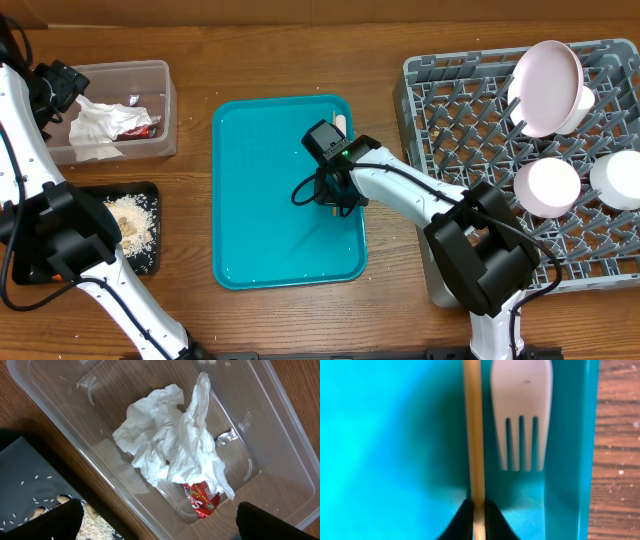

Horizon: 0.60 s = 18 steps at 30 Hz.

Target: Sort waste into correct bins and load items into the dishwasher rack

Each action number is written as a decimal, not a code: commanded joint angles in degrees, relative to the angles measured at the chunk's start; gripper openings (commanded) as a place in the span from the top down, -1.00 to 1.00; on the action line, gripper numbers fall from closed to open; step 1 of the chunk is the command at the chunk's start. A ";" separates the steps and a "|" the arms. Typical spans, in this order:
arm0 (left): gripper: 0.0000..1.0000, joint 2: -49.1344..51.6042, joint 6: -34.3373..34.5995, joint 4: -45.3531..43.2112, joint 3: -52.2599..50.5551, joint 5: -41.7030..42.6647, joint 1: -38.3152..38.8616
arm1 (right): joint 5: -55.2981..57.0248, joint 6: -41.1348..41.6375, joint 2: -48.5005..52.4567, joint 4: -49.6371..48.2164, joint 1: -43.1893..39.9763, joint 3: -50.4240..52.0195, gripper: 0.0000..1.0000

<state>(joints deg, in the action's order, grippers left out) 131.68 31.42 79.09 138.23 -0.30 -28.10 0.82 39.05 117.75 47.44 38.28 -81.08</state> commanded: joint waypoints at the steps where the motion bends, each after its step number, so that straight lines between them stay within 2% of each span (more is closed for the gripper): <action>1: -1.00 -0.74 0.33 -0.04 -0.15 -0.76 0.44 | 0.42 0.17 1.51 1.81 0.02 -0.81 0.92; 8: -1.00 -0.72 0.33 -0.04 -0.15 -0.76 0.44 | 0.42 -3.50 -1.57 9.92 -0.55 -8.35 0.92; 13: -0.99 -0.72 0.33 -0.04 -0.15 -0.76 0.44 | -0.66 -8.22 -7.26 12.76 -1.33 -13.20 0.92; 18: -1.00 -0.72 0.33 -0.04 -0.15 -0.76 0.44 | -3.48 -11.28 -12.46 14.01 -4.02 -13.92 0.92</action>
<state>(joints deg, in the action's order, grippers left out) 131.68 31.42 79.09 138.23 -0.30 -28.10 -1.10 30.85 110.45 60.77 36.29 -93.12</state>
